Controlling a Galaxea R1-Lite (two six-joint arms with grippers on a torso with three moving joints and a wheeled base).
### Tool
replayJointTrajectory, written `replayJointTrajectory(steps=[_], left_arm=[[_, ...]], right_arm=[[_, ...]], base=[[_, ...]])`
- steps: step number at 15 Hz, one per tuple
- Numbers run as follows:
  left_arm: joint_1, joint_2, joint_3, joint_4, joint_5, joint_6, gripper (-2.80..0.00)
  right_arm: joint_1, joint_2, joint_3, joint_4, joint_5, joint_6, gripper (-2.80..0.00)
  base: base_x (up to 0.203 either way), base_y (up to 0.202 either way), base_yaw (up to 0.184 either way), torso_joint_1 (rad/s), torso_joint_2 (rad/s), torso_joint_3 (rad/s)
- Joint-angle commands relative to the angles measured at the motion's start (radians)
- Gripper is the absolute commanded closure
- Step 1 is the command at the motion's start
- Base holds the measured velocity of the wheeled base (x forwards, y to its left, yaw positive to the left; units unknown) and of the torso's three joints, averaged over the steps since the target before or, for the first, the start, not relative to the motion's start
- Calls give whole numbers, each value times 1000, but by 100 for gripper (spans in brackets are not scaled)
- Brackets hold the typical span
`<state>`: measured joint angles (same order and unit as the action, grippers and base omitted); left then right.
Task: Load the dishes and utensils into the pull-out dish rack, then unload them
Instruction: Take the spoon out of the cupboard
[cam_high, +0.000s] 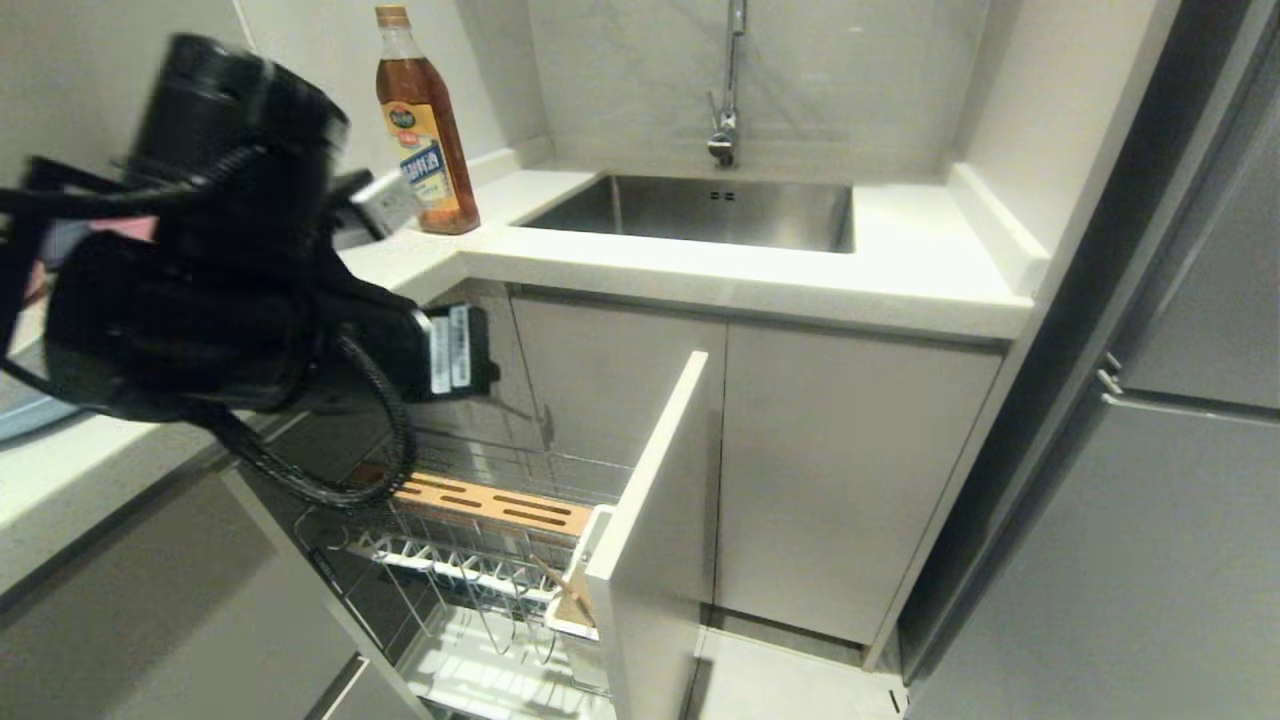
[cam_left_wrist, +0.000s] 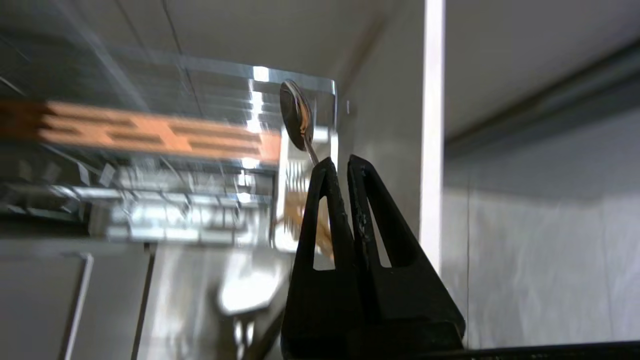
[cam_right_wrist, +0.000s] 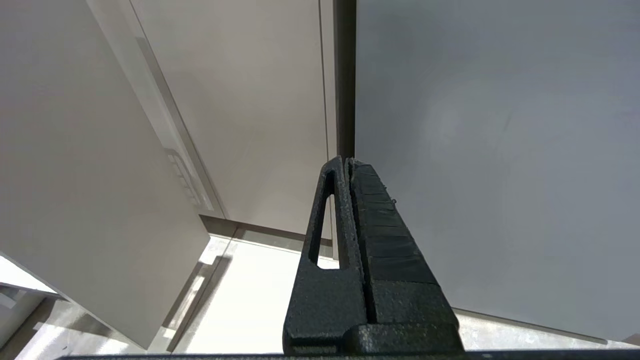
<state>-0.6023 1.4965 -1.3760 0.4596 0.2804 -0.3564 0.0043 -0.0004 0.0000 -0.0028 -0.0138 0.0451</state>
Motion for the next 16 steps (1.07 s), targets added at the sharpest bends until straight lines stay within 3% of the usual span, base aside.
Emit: replayJointTrajectory(steps=[1,3,5,10,11,16], left_arm=[[5,-109,-22,0,35,-1,0],[30,-181,-69,-6,88,0,0],[103,-216,-109,-21,99,1,0],[421,-200,-128,-196,117,93,0],[453,-177,-127,-228,171,122,0],[472,-79,-109,-343,462,234,0]], right_arm=[[0,0,0,0,0,0,0],[0,0,0,0,0,0,0],[0,0,0,0,0,1,0],[0,0,0,0,0,1,0],[0,0,0,0,0,-1,0],[0,0,0,0,0,1,0]], base=[[0,0,0,0,0,0],[0,0,0,0,0,0],[0,0,0,0,0,0],[0,0,0,0,0,0],[0,0,0,0,0,0],[0,0,0,0,0,0]])
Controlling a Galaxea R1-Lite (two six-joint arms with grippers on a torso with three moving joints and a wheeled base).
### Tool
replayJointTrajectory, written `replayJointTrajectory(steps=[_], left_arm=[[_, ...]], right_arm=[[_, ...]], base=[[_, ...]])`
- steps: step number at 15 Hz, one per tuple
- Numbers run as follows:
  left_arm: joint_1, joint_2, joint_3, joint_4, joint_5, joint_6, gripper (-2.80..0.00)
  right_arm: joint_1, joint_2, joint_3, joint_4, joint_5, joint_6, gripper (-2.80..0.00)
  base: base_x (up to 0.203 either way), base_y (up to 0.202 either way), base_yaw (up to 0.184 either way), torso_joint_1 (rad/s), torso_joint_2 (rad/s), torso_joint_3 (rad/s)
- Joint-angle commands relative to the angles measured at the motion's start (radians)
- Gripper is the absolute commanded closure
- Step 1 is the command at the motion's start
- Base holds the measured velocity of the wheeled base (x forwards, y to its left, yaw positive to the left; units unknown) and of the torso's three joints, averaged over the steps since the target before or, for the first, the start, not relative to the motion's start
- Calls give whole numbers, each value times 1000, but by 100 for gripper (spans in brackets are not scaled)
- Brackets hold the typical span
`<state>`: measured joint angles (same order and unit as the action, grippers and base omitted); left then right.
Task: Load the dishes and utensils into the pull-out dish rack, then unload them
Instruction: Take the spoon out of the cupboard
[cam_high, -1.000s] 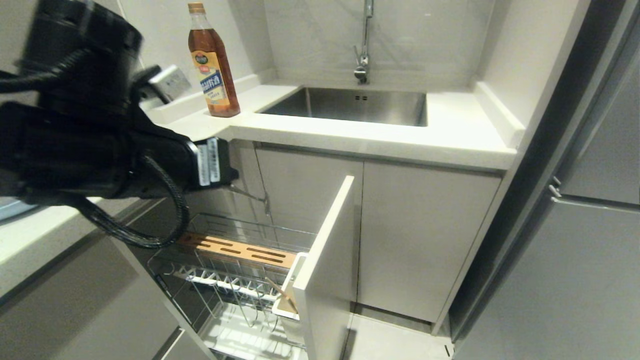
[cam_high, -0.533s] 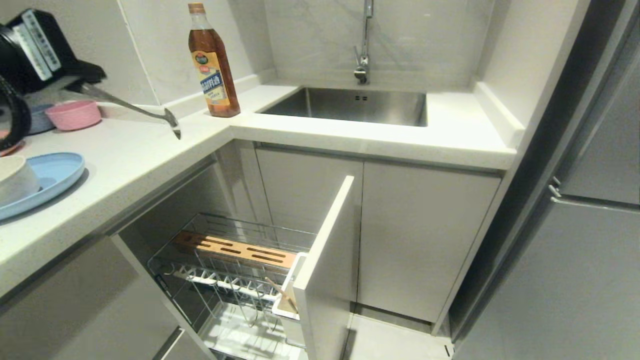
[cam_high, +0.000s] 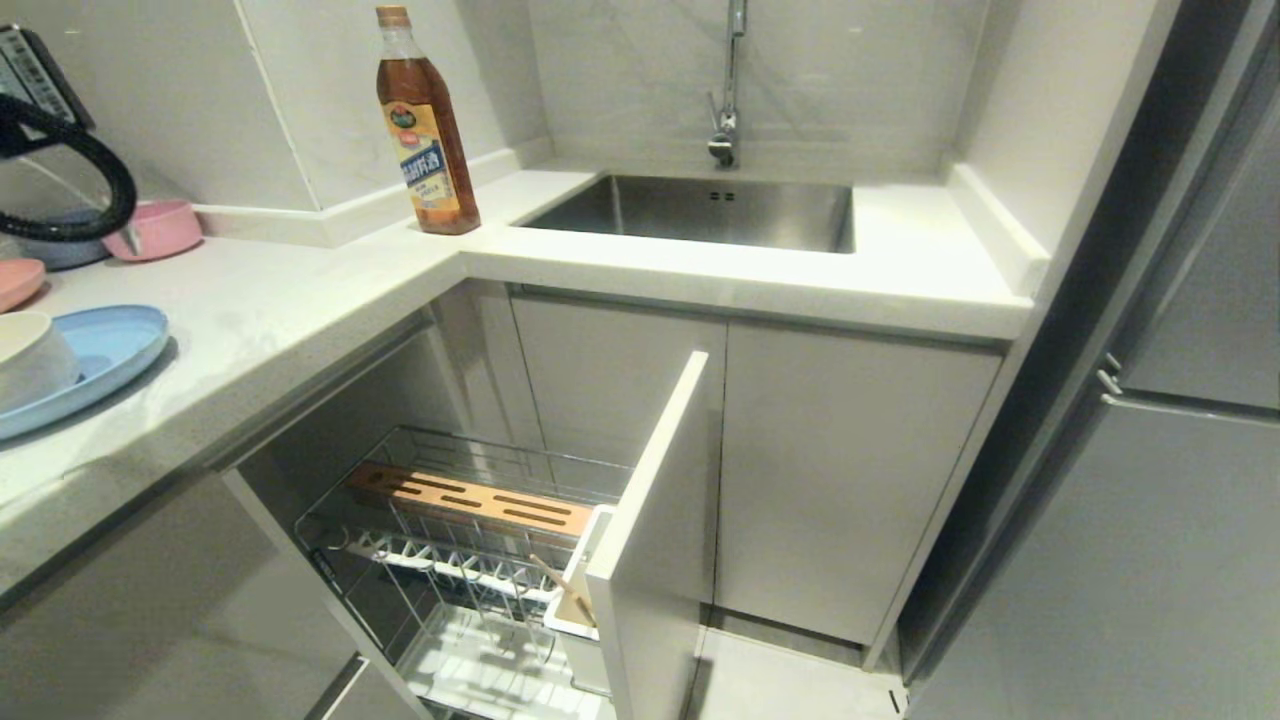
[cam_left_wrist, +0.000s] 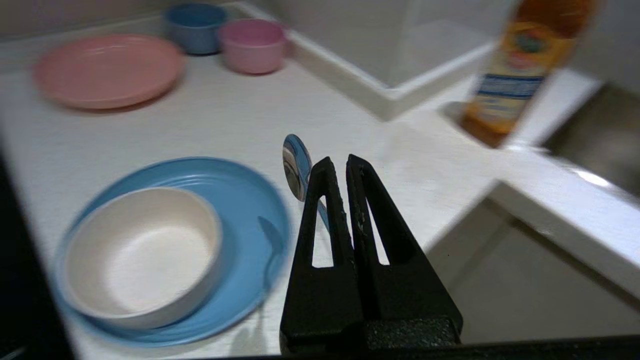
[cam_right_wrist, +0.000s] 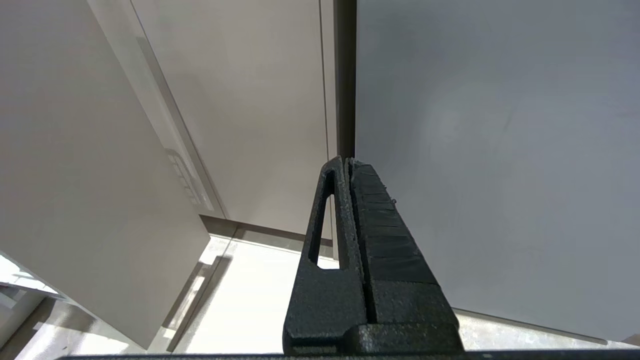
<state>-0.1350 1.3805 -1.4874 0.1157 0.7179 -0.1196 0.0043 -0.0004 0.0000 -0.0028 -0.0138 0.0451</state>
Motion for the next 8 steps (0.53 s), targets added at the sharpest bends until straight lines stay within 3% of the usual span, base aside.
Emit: replayJointTrajectory(steps=[1,3,6,8], left_arm=[[7,60,2,-2,76,11,0],[9,105,1,-30,122,17,0],[36,171,-3,-118,127,22,0],[61,212,-4,-190,143,60,0]], right_arm=[[0,0,0,0,0,-1,0],[0,0,0,0,1,1,0],[0,0,0,0,0,-1,0],[0,0,0,0,0,0,0]], base=[[0,0,0,0,0,0],[0,0,0,0,0,0],[0,0,0,0,0,0],[0,0,0,0,0,0]])
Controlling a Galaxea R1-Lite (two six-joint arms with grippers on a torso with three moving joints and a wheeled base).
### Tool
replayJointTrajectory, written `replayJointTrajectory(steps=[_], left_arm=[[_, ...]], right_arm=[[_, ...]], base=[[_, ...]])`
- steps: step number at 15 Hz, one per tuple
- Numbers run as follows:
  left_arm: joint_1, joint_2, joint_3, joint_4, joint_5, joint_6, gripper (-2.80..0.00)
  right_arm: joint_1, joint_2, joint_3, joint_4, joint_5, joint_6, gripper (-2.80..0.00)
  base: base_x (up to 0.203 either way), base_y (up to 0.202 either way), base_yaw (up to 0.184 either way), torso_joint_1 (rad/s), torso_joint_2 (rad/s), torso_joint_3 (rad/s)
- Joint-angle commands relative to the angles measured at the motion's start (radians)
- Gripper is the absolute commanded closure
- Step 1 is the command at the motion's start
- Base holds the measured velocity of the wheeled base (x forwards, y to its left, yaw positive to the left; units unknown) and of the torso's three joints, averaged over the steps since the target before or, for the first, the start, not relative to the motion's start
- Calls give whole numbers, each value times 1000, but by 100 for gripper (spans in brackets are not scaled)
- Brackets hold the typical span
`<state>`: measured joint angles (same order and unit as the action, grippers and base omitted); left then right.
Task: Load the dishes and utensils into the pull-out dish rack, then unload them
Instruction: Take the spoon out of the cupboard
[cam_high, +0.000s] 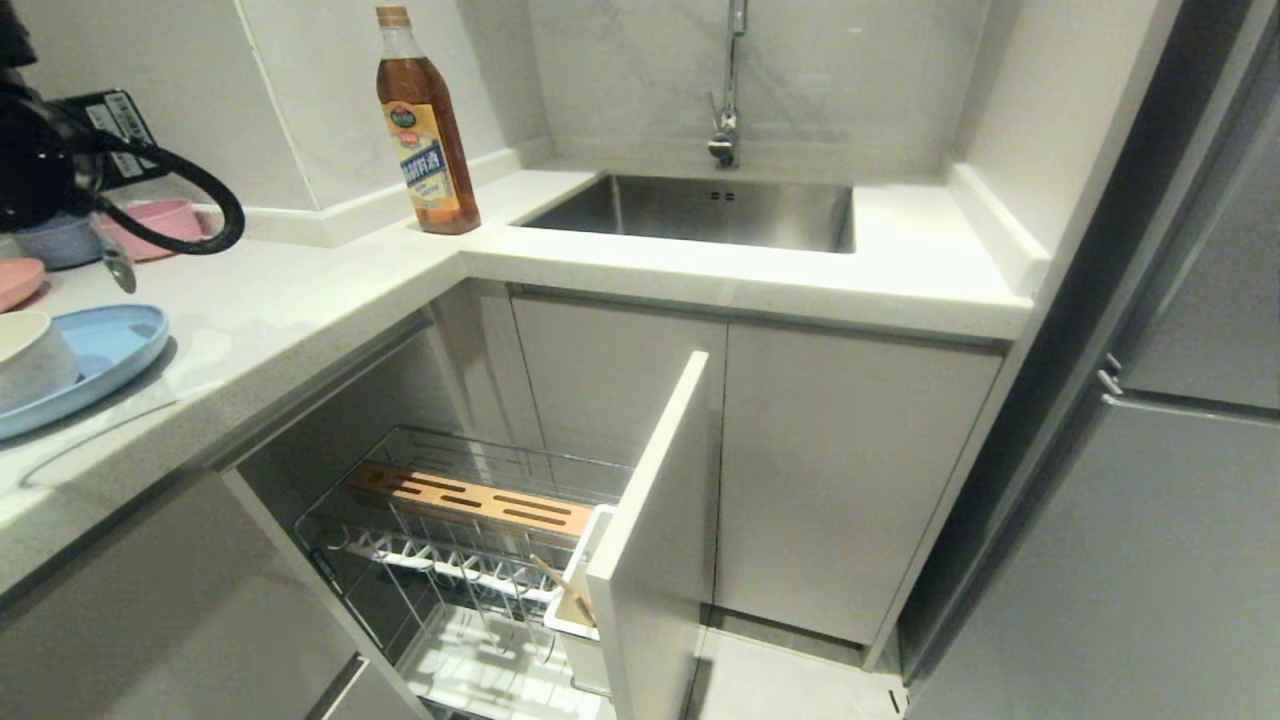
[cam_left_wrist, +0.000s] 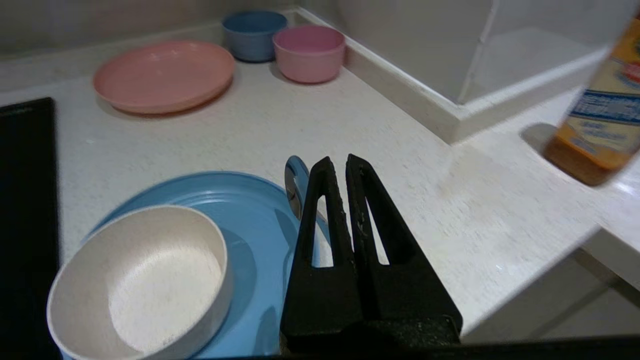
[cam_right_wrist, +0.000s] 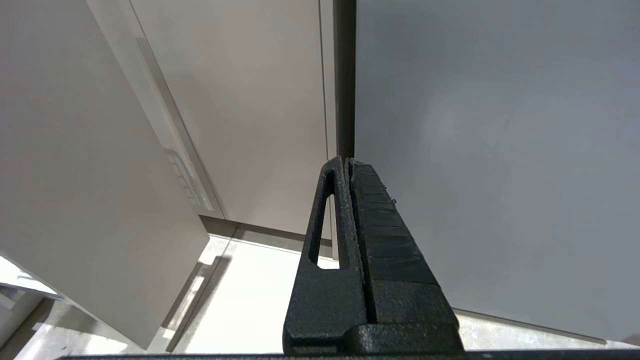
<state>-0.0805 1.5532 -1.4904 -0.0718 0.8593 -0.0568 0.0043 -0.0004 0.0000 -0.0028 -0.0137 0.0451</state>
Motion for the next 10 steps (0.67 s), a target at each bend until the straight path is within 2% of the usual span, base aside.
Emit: replayJointTrajectory(steps=[1,3,5,10], left_arm=[[16,50,-1,-25,19,13,0],[21,89,3,-85,55,43,0],[21,114,3,-87,111,52,0],[22,158,1,-103,199,86,0]], right_arm=[[0,0,0,0,0,1,0],[0,0,0,0,0,1,0],[0,0,0,0,0,0,0],[0,0,0,0,0,-1,0]], base=[[0,0,0,0,0,0],[0,0,0,0,0,0],[0,0,0,0,0,0],[0,0,0,0,0,0]])
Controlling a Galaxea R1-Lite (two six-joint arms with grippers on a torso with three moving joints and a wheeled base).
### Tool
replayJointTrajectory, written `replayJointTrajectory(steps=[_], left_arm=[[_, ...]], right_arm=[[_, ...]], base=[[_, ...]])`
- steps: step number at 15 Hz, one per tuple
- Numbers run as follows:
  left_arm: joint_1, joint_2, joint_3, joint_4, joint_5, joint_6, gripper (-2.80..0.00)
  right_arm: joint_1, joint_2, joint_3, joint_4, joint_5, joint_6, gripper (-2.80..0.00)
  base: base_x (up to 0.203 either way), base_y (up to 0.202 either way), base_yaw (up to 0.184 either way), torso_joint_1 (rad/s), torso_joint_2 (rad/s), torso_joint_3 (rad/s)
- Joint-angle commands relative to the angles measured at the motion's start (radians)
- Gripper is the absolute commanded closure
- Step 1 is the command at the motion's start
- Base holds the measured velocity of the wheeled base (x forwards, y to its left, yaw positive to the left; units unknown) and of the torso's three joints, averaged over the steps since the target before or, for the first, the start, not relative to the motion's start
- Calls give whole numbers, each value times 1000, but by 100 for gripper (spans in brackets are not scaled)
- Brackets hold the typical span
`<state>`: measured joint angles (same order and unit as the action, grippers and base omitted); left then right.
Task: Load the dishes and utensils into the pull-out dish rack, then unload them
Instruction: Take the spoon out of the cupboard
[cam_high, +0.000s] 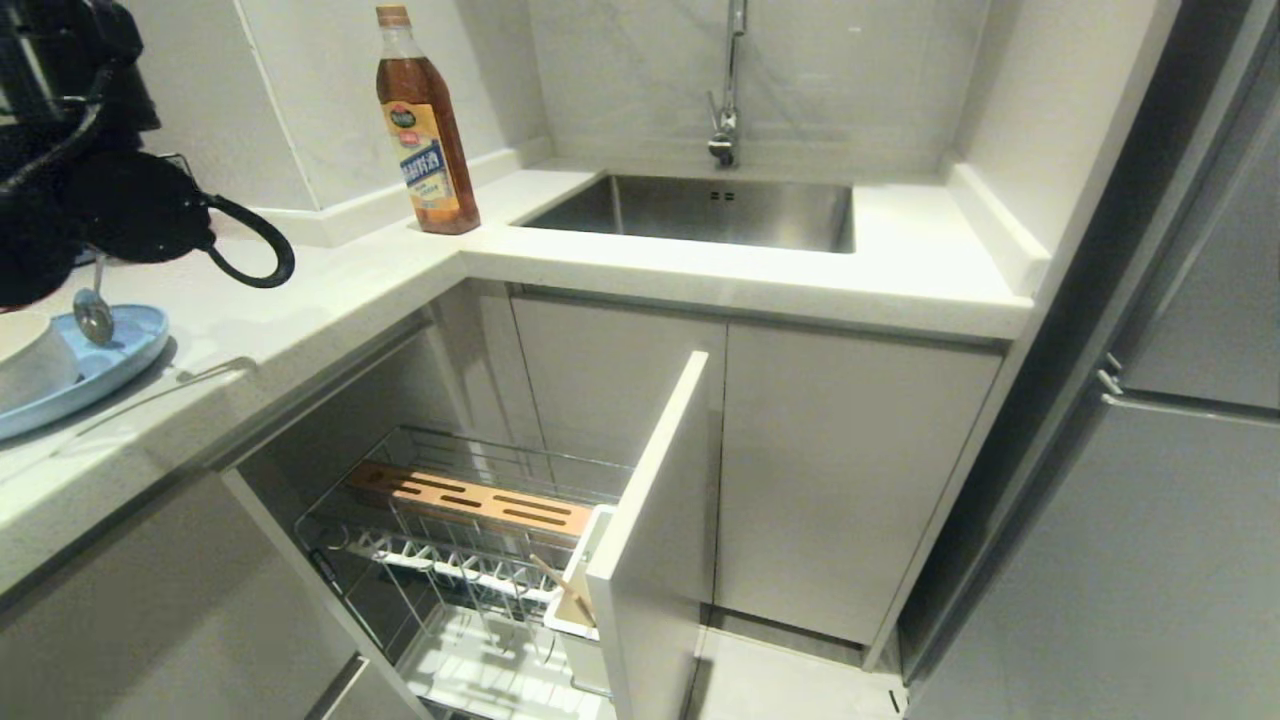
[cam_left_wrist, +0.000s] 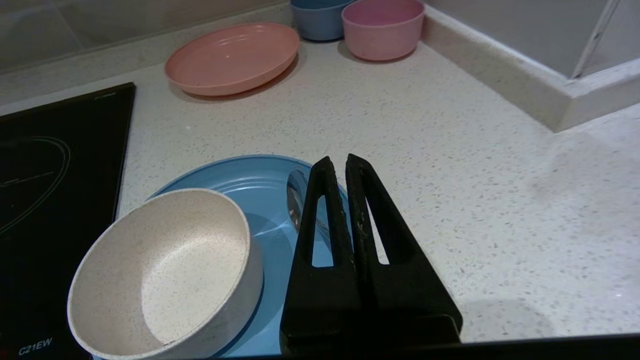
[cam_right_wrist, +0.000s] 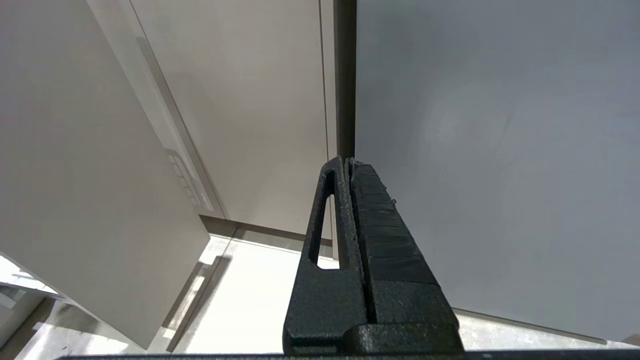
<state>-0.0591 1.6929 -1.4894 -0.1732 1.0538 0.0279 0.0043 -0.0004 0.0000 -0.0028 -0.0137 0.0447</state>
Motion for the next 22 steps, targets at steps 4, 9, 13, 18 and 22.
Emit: replayJointTrajectory(steps=[4,9,13,18,22], left_arm=[[8,50,-5,-37,26,21,0],[11,82,-11,-45,26,24,0],[19,134,-17,-44,26,30,0],[19,157,-15,-37,26,32,0],[19,156,-12,-35,26,33,-280]], right_arm=[[0,0,0,0,0,0,0],[0,0,0,0,0,1,0],[0,0,0,0,0,1,0],[0,0,0,0,0,1,0],[0,0,0,0,0,1,0]], base=[[0,0,0,0,0,0],[0,0,0,0,0,0],[0,0,0,0,0,0],[0,0,0,0,0,0],[0,0,0,0,0,0]])
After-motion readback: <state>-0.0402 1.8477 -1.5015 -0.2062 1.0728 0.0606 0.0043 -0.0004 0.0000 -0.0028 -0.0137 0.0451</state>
